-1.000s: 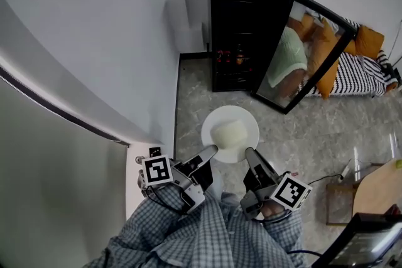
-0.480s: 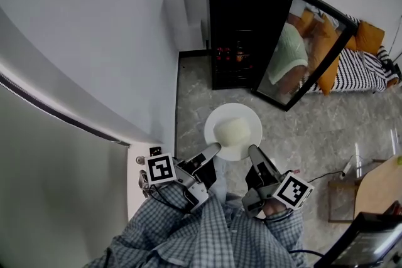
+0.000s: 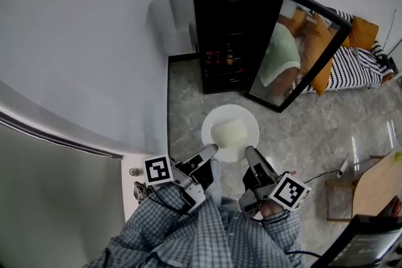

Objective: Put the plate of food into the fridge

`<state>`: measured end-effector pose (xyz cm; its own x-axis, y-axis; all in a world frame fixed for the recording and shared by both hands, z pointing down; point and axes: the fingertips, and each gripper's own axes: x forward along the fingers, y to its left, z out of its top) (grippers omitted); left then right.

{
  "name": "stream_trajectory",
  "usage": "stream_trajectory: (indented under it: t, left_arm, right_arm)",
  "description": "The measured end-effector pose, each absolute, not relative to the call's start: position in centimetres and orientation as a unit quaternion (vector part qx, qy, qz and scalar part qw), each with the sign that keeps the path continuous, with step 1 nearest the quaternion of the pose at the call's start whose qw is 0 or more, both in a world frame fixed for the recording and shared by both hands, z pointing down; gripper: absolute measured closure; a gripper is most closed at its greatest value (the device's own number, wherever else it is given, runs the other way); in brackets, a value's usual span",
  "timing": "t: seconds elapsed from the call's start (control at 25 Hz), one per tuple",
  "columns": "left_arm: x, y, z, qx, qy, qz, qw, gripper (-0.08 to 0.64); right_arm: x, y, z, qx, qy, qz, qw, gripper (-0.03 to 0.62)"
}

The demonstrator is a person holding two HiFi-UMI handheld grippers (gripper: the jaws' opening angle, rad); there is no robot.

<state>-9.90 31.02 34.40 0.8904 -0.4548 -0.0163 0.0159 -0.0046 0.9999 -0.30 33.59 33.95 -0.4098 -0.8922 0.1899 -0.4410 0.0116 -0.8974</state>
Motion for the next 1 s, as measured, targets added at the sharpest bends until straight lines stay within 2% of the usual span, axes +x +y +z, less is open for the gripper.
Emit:
stream_trajectory:
  t: [1.0]
  left_arm:
    - [-4.7,15.2,34.5,0.684,-0.143,-0.143,0.701,0.537]
  right_arm:
    - [4.8,18.3,34.2,-0.533,0.64,-0.506,0.222,0.545]
